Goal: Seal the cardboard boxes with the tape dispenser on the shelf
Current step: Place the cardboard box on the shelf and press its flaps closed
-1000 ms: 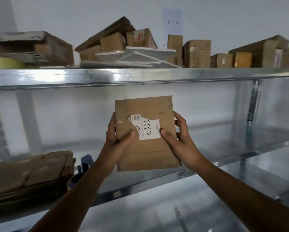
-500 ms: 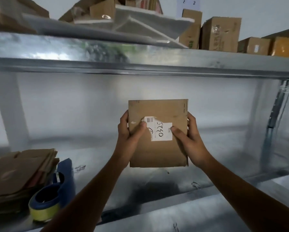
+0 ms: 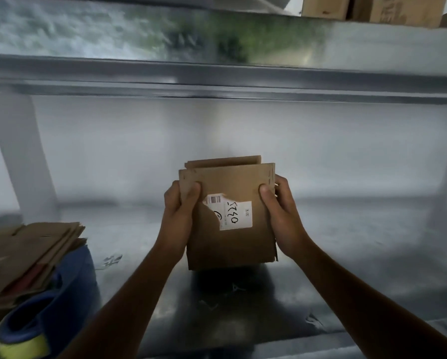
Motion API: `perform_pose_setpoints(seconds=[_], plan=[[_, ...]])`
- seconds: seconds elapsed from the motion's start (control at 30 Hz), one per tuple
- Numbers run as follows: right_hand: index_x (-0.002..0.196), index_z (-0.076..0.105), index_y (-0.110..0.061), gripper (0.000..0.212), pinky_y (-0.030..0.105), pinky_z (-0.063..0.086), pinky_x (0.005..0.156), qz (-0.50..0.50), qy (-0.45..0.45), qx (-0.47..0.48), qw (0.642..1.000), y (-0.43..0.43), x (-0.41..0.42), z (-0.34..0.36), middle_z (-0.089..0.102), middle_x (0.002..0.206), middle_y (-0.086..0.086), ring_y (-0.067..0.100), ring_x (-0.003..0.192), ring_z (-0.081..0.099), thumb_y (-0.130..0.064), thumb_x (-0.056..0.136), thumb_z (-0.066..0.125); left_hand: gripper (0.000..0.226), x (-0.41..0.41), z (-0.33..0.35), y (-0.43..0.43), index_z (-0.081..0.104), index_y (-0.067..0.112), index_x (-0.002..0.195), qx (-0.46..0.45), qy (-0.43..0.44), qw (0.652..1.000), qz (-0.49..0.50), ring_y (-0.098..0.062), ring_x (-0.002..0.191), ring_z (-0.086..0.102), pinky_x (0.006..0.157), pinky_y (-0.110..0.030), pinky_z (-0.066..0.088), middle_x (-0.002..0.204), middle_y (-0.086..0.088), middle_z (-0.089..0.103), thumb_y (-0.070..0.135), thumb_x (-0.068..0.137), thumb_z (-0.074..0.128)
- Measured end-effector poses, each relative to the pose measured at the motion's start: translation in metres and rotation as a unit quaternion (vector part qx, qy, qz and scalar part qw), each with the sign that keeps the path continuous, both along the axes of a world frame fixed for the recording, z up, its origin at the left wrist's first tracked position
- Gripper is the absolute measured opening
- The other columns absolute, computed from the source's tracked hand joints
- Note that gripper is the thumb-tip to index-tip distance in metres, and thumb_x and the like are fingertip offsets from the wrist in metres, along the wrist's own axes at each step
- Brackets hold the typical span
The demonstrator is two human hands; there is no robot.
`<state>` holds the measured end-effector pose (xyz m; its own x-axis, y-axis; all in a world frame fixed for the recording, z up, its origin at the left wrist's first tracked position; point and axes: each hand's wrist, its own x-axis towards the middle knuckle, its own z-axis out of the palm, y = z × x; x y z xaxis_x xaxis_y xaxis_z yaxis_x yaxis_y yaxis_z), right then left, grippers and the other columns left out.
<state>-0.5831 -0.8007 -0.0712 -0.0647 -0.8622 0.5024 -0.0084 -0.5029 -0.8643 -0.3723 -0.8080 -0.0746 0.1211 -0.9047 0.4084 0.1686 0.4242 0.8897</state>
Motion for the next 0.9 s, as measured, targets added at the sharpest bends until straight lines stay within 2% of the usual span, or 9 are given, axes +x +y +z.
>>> perform_pose_setpoints(seconds=[0.17,0.3,0.4,0.5,0.57,0.63,0.7,0.8,0.9], plan=[[0.115,0.059,-0.044,0.016,0.043,0.063,0.079,0.025,-0.012,-0.016,0.999,-0.011,-0.009,-0.008,0.068,0.12,-0.005,0.022,0.111,0.069,-0.046,0.099,0.056,0.051,-0.009,-0.007,0.003,0.063,0.031,0.128,-0.009,0.005,1.0,0.028,-0.014,0.106,0.072,0.079,-0.027,0.059,0.128,-0.001,0.067,0.058,0.085,0.064],[0.114,0.06,-0.035,0.017,0.049,0.061,0.086,0.044,-0.011,-0.008,0.999,-0.016,-0.011,-0.015,0.061,0.131,0.007,0.027,0.118,0.065,-0.043,0.099,0.059,0.048,-0.012,-0.01,0.01,0.065,0.028,0.128,0.006,-0.01,0.998,0.057,-0.02,0.107,0.072,0.089,-0.039,0.059,0.122,-0.002,0.072,0.058,0.09,0.061],[0.115,0.059,-0.025,0.028,0.048,0.062,0.084,0.046,-0.024,0.0,0.999,-0.016,-0.01,-0.023,0.059,0.132,0.012,0.03,0.118,0.064,-0.045,0.096,0.062,0.041,-0.012,-0.01,0.015,0.07,0.027,0.122,0.004,-0.005,0.998,0.057,-0.021,0.106,0.073,0.089,-0.041,0.058,0.121,-0.004,0.073,0.052,0.09,0.065],[0.114,0.058,-0.021,0.038,0.042,0.062,0.081,0.042,-0.033,0.0,0.999,-0.017,-0.01,-0.03,0.058,0.13,0.014,0.03,0.114,0.065,-0.051,0.09,0.062,0.03,-0.011,-0.006,0.012,0.07,0.03,0.118,-0.001,-0.016,0.996,0.088,-0.011,0.106,0.071,0.082,-0.028,0.057,0.128,0.001,0.066,0.043,0.091,0.07],[0.115,0.056,-0.02,0.04,0.036,0.061,0.076,0.045,-0.038,-0.001,0.998,-0.018,-0.01,-0.029,0.058,0.129,0.014,0.029,0.113,0.065,-0.049,0.087,0.058,0.025,-0.011,-0.002,0.009,0.073,0.034,0.113,-0.003,-0.018,0.997,0.07,-0.01,0.104,0.072,0.077,-0.023,0.057,0.125,0.003,0.069,0.039,0.089,0.07],[0.121,0.051,-0.023,0.041,0.031,0.059,0.076,0.055,-0.045,-0.012,0.997,-0.019,-0.01,-0.028,0.058,0.129,0.008,0.026,0.113,0.065,-0.044,0.087,0.058,0.02,-0.012,-0.002,0.007,0.074,0.036,0.106,-0.002,-0.031,0.999,0.029,-0.016,0.102,0.074,0.073,-0.025,0.058,0.12,0.002,0.073,0.039,0.087,0.068],[0.13,0.045,-0.034,0.047,0.03,0.058,0.082,0.063,-0.059,-0.025,0.996,-0.02,-0.011,-0.028,0.057,0.128,0.002,0.021,0.115,0.063,-0.038,0.086,0.06,0.016,-0.011,-0.006,0.004,0.067,0.037,0.1,-0.002,-0.018,1.0,0.021,-0.015,0.099,0.074,0.07,-0.026,0.057,0.128,0.001,0.068,0.036,0.085,0.067],[0.148,0.032,-0.043,0.07,0.031,0.056,0.091,0.068,-0.049,-0.02,0.996,-0.027,-0.012,-0.027,0.051,0.131,-0.001,0.017,0.119,0.06,-0.041,0.084,0.06,0.048,-0.007,-0.01,-0.005,0.05,0.047,0.126,-0.008,0.001,1.0,0.023,-0.007,0.104,0.071,0.073,-0.023,0.058,0.136,0.01,0.057,0.033,0.085,0.069],[0.157,0.024,-0.039,0.082,0.017,0.053,0.081,0.054,-0.017,-0.015,0.998,-0.036,-0.012,-0.025,0.044,0.126,-0.004,0.002,0.111,0.058,-0.043,0.082,0.057,0.075,-0.004,-0.01,-0.012,0.034,0.051,0.148,-0.007,-0.017,1.0,0.014,-0.007,0.111,0.069,0.08,-0.024,0.058,0.137,0.015,0.052,0.035,0.083,0.069]])
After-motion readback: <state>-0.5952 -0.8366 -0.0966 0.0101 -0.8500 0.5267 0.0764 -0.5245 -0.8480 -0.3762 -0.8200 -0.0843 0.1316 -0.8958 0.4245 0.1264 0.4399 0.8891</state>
